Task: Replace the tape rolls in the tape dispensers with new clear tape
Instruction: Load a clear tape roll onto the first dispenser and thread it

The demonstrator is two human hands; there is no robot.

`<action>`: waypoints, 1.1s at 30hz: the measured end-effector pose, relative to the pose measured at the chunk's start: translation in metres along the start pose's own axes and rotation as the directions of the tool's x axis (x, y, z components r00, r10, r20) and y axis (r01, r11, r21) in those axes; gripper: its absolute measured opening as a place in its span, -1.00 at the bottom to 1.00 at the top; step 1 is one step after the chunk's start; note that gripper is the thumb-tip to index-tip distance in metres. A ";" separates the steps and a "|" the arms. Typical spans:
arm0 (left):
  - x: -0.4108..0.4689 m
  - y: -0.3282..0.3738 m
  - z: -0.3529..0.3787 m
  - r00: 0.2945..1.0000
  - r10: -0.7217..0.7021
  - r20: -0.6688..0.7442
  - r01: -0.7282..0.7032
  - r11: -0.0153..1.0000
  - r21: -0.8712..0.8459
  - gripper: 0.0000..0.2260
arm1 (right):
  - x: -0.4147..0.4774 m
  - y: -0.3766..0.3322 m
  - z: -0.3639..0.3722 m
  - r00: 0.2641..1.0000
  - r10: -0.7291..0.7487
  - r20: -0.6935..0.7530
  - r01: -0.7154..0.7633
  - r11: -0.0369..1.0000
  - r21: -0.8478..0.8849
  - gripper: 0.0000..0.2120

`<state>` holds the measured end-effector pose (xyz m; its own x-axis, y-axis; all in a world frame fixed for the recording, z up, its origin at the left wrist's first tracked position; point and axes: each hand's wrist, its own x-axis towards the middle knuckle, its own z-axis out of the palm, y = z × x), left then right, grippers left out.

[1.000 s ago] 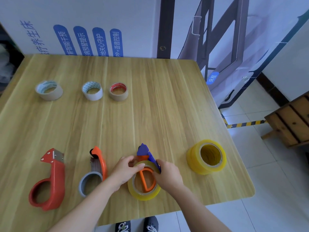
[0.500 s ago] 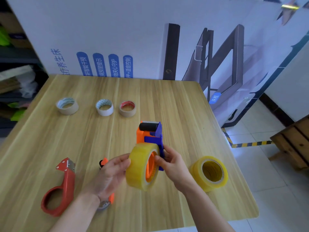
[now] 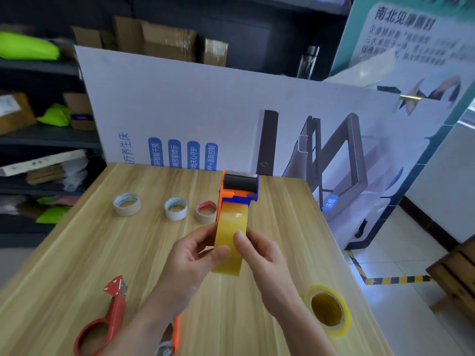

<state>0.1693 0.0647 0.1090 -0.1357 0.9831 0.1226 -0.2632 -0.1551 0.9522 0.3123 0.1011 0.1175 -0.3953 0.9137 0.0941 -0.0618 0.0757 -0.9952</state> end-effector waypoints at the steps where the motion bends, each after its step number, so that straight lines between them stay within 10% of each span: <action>1: -0.001 0.005 0.001 0.999 0.020 0.031 -0.021 1.000 0.023 -0.56 | 0.000 -0.005 0.000 1.000 -0.001 0.030 0.000 1.000 0.030 -0.64; 5: -0.007 0.023 0.001 0.995 0.075 0.071 -0.090 0.971 0.223 -0.53 | -0.001 -0.018 0.001 0.998 -0.035 0.058 0.029 0.994 0.101 -0.69; 9: -0.008 0.045 -0.002 0.914 0.392 -0.107 -0.224 0.705 0.673 -0.65 | 0.000 -0.024 0.006 0.996 -0.069 0.057 0.063 0.994 0.091 -0.68; 22: 0.007 0.100 -0.005 0.581 0.669 0.463 -0.482 -0.175 0.858 -0.84 | 0.000 -0.049 0.022 0.970 -0.182 0.159 0.186 0.982 -0.016 -0.77; 33: 0.007 0.115 0.000 0.688 0.565 0.455 -0.469 -0.132 0.873 -0.73 | 0.000 -0.060 0.019 0.971 -0.198 0.132 0.210 0.975 -0.079 -0.69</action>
<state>0.1383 0.0535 0.2197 0.1925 0.6327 0.7501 0.9324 -0.3563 0.0612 0.2989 0.0888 0.1779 -0.4929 0.8195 0.2923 -0.0712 0.2969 -0.9523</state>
